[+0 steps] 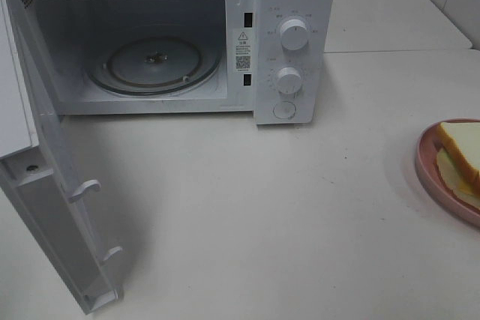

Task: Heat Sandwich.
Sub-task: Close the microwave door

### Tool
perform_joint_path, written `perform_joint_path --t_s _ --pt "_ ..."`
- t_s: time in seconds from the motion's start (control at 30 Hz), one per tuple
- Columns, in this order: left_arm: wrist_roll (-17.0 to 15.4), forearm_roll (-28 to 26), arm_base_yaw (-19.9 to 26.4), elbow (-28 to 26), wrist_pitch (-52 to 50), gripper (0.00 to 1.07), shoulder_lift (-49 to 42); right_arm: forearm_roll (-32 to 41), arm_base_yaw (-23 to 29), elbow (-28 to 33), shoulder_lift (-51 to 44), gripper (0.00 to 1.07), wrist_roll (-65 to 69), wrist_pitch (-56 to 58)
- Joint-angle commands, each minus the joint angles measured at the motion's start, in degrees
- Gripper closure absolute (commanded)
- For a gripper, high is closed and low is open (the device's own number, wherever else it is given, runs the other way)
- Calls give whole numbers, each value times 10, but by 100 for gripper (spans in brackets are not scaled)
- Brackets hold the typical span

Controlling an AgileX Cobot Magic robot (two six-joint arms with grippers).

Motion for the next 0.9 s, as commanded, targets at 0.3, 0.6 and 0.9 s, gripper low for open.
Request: perform_joint_path --t_s 0.3,0.6,0.9 --pt "-2 1 -2 2 -10 49 -3 0 -2 1 -14 46 -1 -7" --pt "-2 1 -2 2 -10 49 -3 0 -2 1 -14 46 -1 -7" --pt "-2 1 -2 2 -10 49 -3 0 -2 1 -14 46 -1 -7"
